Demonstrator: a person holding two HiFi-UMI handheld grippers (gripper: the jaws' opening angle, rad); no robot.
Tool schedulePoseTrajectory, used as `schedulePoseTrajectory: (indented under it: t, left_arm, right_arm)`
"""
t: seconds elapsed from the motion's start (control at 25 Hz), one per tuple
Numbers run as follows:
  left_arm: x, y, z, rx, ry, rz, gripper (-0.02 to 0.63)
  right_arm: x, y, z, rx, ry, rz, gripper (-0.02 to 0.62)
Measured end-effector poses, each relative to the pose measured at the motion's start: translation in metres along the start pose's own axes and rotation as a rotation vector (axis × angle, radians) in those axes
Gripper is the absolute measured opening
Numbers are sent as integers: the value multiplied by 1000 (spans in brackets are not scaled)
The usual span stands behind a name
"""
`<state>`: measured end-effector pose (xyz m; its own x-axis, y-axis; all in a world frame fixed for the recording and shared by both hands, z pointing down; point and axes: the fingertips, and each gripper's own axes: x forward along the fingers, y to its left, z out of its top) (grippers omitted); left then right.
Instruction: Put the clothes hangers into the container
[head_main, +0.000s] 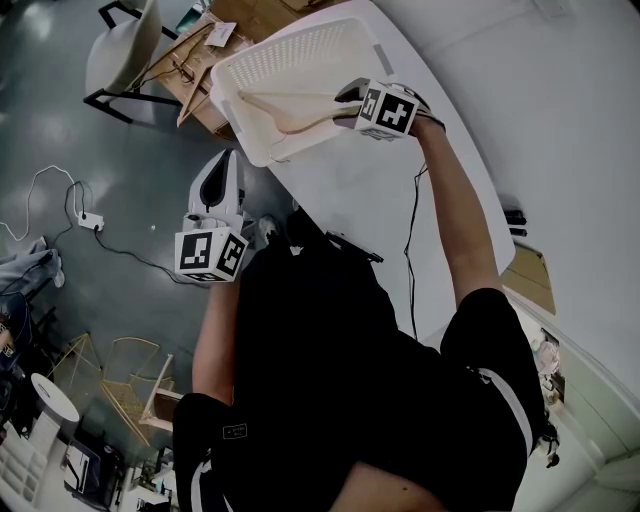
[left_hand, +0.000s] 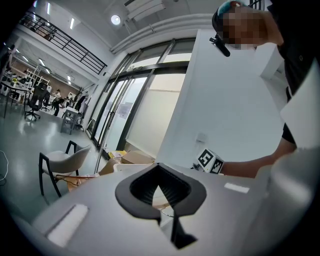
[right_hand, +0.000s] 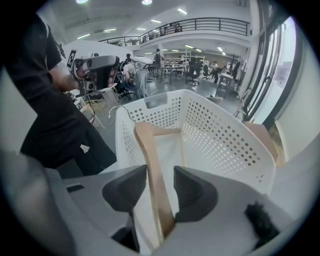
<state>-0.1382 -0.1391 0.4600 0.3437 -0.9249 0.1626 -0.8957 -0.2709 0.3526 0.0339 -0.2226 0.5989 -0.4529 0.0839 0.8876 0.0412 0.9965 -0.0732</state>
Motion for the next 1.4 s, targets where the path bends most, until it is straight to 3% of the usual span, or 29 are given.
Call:
schedulePoseTrajectory:
  t: [0.72, 1.4]
  left_arm:
    - [-9, -1, 2, 1, -9, 7, 3]
    - [-11, -6, 4, 2, -23, 0, 3]
  right_arm:
    - [-2, 2, 2, -136, 124, -36, 177]
    - [-11, 5, 2, -123, 115, -39, 178]
